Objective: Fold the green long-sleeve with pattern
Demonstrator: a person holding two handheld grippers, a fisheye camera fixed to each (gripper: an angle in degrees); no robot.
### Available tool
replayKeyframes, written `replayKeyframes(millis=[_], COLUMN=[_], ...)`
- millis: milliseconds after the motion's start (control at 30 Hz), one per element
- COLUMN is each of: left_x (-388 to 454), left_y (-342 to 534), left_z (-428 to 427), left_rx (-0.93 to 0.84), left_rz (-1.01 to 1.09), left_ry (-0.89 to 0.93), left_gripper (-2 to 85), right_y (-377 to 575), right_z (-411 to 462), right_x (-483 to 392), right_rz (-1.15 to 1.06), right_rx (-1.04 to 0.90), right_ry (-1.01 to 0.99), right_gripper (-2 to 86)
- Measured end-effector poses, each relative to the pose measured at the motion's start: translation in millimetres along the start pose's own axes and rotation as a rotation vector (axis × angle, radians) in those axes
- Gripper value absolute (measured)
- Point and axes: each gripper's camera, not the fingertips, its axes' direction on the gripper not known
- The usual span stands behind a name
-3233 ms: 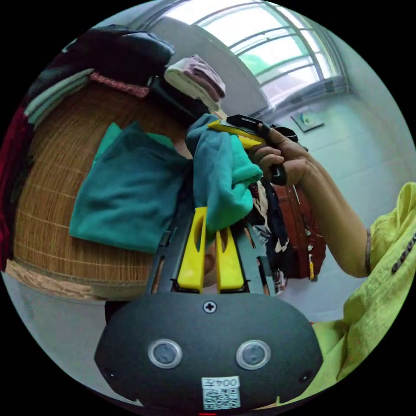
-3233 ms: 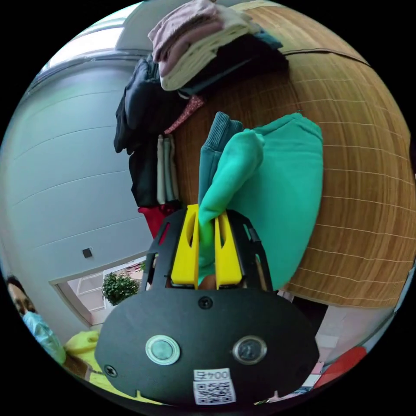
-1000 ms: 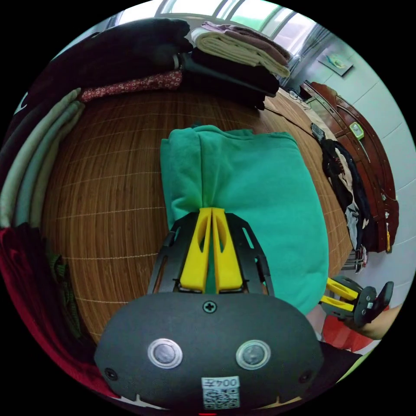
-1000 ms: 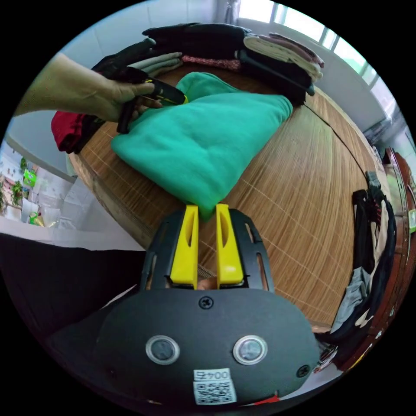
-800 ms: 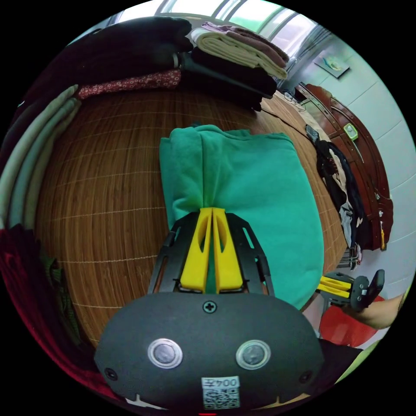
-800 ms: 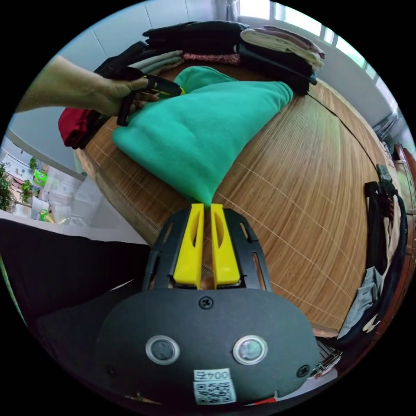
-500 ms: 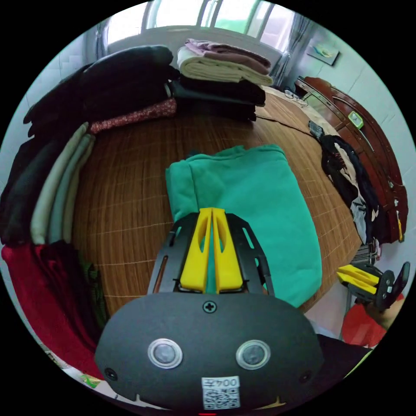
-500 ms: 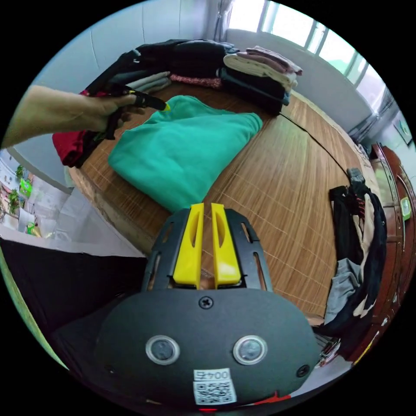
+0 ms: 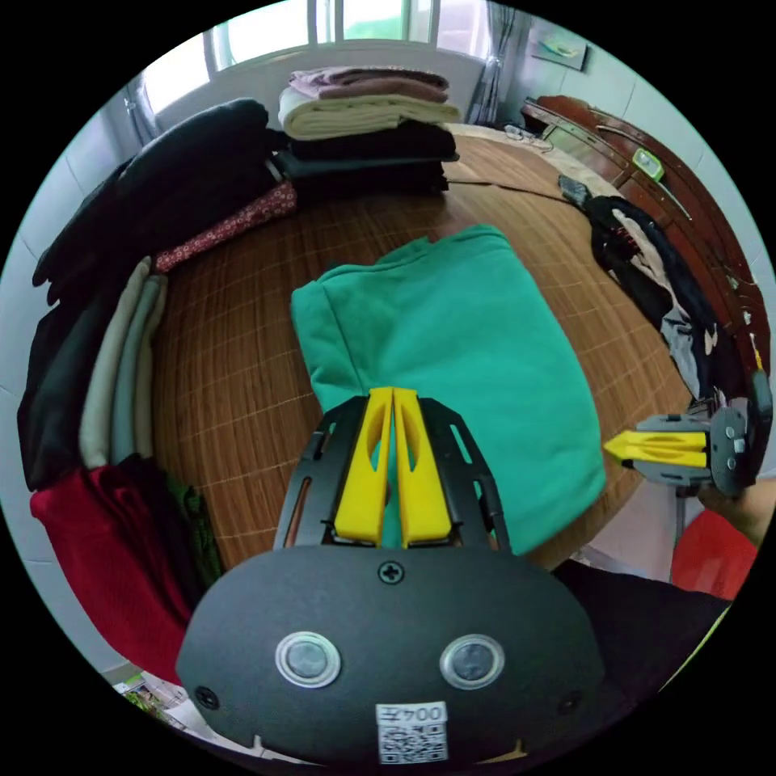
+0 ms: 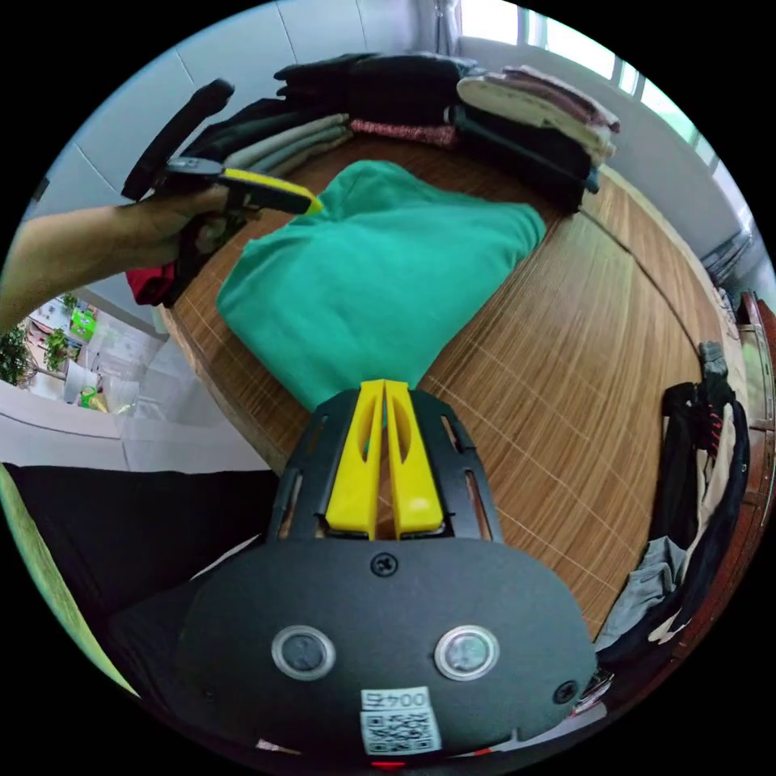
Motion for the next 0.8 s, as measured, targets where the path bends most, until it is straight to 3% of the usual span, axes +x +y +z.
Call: replayKeyframes(millis=[267, 333, 467, 633, 800], left_x=[-28, -25, -14, -50, -69], left_y=[117, 120, 95, 96, 116], left_z=[-39, -33, 17, 31, -29], left_rx=[-0.098, -0.09, -0.188, -0.208, -0.136], left_rz=[-0.206, -0.199, -0.108, -0.154, -0.119], left_ry=[0.034, 0.023, 0.004, 0.138, 0.183], left_gripper=[0.1, 0.1, 0.1, 0.1, 0.0], right_y=[-26, -29, -24, -41, -20], right_z=[16, 44, 65, 50, 15], right_x=[-36, -40, -36, -5, 12], right_rz=[-0.097, -0.122, -0.128, -0.064, 0.154], right_rx=[0.078, -0.027, -0.01, -0.092, 0.03], right_ry=[0.061, 0.068, 0.107, -0.041, -0.221], right_gripper=[-0.7, -0.6, -0.4, 2.1, 10.0])
